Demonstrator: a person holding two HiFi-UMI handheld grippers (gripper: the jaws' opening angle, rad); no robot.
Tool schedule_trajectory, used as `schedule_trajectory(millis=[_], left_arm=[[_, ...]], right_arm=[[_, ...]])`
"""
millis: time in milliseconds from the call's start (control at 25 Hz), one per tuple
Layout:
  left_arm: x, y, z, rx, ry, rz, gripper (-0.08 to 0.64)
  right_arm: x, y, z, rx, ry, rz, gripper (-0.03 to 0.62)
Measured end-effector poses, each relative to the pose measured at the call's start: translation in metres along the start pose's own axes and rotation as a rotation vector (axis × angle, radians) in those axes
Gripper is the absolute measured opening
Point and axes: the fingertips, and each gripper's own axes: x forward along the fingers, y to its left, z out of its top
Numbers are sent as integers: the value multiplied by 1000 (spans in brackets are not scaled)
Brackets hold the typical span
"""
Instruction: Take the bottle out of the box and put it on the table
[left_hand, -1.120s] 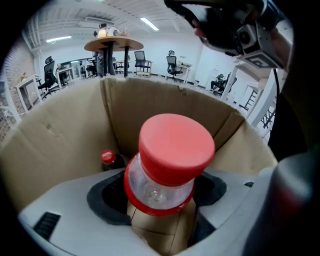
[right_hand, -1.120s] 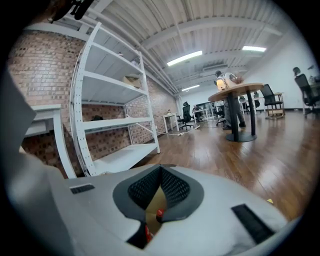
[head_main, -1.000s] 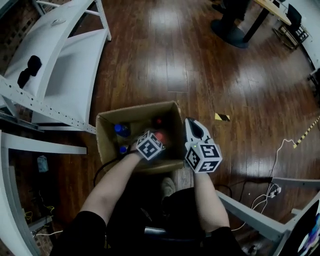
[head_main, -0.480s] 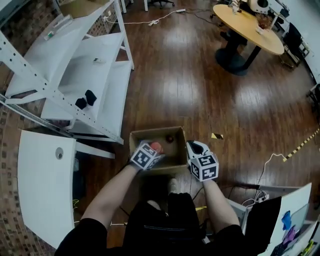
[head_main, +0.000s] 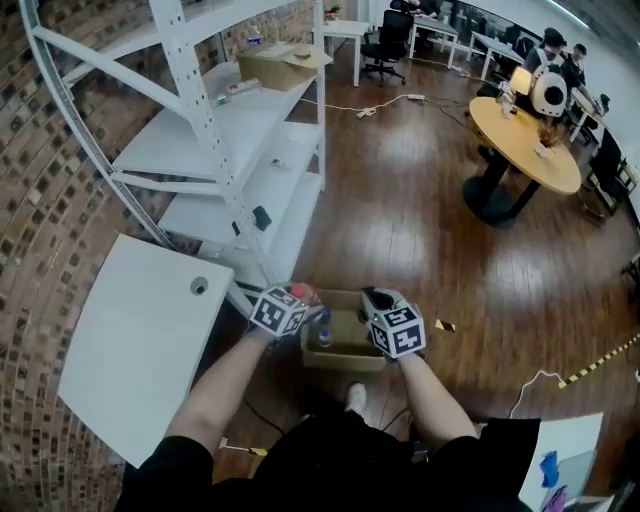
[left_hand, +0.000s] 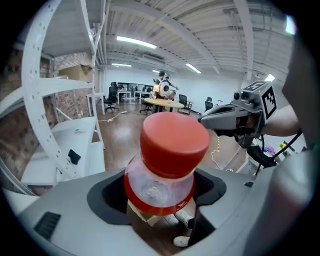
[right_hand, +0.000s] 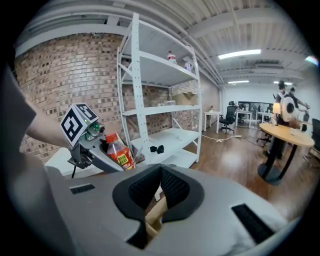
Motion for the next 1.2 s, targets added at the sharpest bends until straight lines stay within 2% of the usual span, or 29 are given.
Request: schedule_trajectory(millis=[240,560,720,880,1000,1120,1200], left_arm=[[-88,23,4,-23,-88,116,330],[-224,38,-11,-81,-212,289,330],[-304,60,-37,-157,-253,442,330],[-382,68,-85,-248,-249,636,328],[-432,75,-113,-308,-244,793,328],[-469,67,-131,-387,-238,904,328],[-497,56,-147,-448,-248,996,328]], right_arm=[[15,71,39,-124,-3,112,5],[36,181,77,-240,-41,300,5],[55,257,98,-298,-61,438,5],[68,332,92,-408,-43,647,5],[86,365,104,-486,-39,749,5],[94,391,115,-498,-18,812,5],[91,427,119,-540,-22,911,5]])
